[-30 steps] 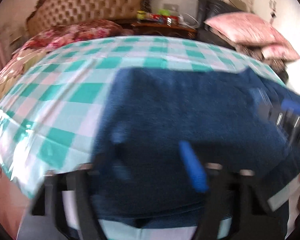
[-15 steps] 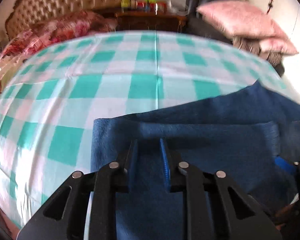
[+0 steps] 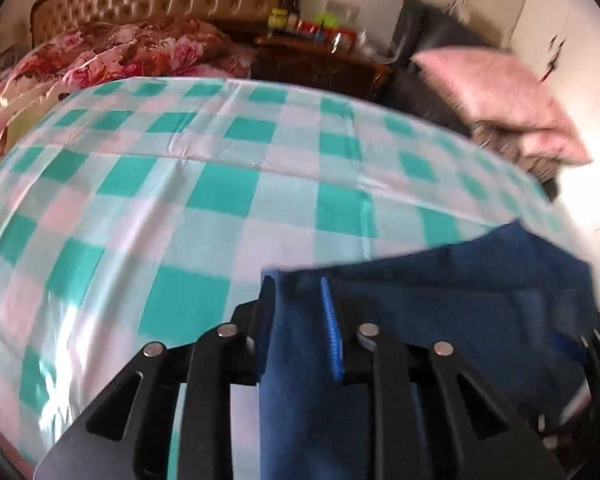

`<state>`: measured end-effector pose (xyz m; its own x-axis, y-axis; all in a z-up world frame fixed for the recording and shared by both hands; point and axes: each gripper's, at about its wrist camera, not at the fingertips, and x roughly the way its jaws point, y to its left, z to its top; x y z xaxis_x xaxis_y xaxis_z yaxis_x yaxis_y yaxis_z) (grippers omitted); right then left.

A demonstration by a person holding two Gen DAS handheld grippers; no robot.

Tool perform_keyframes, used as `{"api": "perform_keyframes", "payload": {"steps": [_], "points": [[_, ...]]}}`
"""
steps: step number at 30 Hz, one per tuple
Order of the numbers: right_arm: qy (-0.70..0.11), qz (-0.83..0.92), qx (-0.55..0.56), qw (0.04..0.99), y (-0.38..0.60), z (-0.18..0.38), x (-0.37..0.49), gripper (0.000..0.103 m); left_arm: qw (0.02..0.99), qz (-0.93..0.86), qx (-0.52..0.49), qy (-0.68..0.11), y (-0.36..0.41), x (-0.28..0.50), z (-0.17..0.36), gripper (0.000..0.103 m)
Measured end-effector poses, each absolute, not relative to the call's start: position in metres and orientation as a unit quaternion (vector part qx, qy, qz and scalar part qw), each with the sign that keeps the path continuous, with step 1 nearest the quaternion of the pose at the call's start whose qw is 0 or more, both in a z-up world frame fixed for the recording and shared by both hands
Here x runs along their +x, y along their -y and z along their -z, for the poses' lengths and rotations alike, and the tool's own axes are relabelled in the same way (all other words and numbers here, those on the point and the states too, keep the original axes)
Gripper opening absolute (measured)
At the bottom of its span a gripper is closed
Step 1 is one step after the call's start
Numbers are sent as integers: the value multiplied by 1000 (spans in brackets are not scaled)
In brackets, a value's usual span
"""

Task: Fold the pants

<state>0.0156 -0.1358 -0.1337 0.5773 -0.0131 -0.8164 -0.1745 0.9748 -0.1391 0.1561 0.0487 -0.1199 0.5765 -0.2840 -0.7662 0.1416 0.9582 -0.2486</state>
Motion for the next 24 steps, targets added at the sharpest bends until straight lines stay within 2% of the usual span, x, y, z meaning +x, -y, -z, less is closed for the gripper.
{"api": "perform_keyframes", "payload": {"steps": [3,6,9,11,13,17,21,24], "points": [[-435,-80,-67,894,129,113,27,86,893,105,-81,-430,-66,109,123,24],[-425,-89,-81,897,114,108,47,80,889,100,-105,-435,-81,77,135,24],[-450,-86,-103,883,104,125,70,76,889,70,-73,-447,-90,48,149,24],[-480,-54,-143,864,101,149,83,74,894,53,-92,-434,-110,27,148,22],[-487,-59,-118,863,110,156,85,76,904,82,-106,-407,-115,6,139,24],[-495,-58,-101,861,116,157,87,79,906,131,-64,-397,-91,-25,140,24],[-474,-33,-89,875,116,138,68,75,903,142,-47,-403,-70,-31,152,23],[-461,-51,-98,881,114,125,32,75,903,151,-46,-398,-65,-31,150,27]]}}
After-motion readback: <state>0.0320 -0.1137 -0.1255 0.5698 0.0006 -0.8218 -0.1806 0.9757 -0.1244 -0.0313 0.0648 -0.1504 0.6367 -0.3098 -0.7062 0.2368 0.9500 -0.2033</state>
